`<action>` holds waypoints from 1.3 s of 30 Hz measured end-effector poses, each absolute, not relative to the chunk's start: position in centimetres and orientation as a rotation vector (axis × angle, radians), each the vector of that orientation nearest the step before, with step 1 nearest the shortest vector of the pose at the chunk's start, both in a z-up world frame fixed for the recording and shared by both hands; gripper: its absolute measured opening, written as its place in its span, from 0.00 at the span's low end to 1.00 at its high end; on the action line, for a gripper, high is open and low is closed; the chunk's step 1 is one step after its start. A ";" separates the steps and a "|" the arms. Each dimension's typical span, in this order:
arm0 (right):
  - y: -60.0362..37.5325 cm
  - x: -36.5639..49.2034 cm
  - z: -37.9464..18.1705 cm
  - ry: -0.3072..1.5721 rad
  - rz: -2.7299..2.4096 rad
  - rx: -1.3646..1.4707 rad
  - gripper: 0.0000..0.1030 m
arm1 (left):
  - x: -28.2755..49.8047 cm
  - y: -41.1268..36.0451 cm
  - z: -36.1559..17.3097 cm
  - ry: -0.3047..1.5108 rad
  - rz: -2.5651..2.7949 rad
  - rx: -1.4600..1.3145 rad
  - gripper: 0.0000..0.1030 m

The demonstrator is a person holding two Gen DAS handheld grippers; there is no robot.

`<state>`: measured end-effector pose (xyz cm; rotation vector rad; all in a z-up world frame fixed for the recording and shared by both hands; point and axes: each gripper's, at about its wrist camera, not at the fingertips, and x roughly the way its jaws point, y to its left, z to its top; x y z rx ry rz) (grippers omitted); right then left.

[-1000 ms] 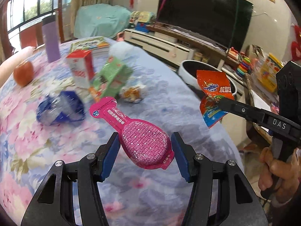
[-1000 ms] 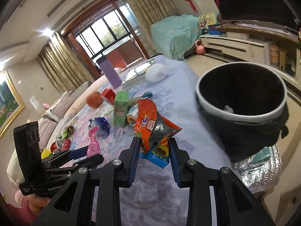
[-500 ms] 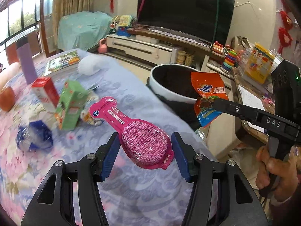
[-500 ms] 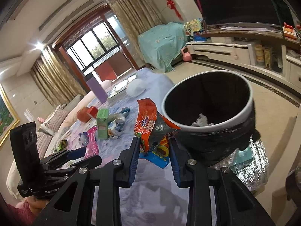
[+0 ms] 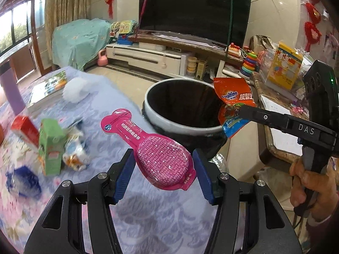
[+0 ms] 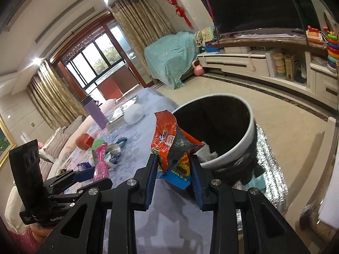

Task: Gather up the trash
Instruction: 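Carry the pink package and orange Ovaltine bag over the trash bin, then open both tools to drop the pink package and Ovaltine bag into the bin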

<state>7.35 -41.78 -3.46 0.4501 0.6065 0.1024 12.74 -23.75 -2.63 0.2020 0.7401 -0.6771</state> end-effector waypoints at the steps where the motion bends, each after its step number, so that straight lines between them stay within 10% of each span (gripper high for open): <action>1: -42.2 7.5 -3.3 0.605 0.096 0.449 0.30 | 13.0 -24.1 -2.5 0.738 -0.682 0.203 0.54; 34: -46.6 14.2 -3.8 0.742 0.053 0.381 0.34 | 21.5 -32.6 -4.3 0.847 -0.783 0.226 0.58; 39: -47.1 14.6 -4.0 0.746 0.038 0.393 0.64 | 21.5 -32.4 -4.6 0.865 -0.783 0.213 0.68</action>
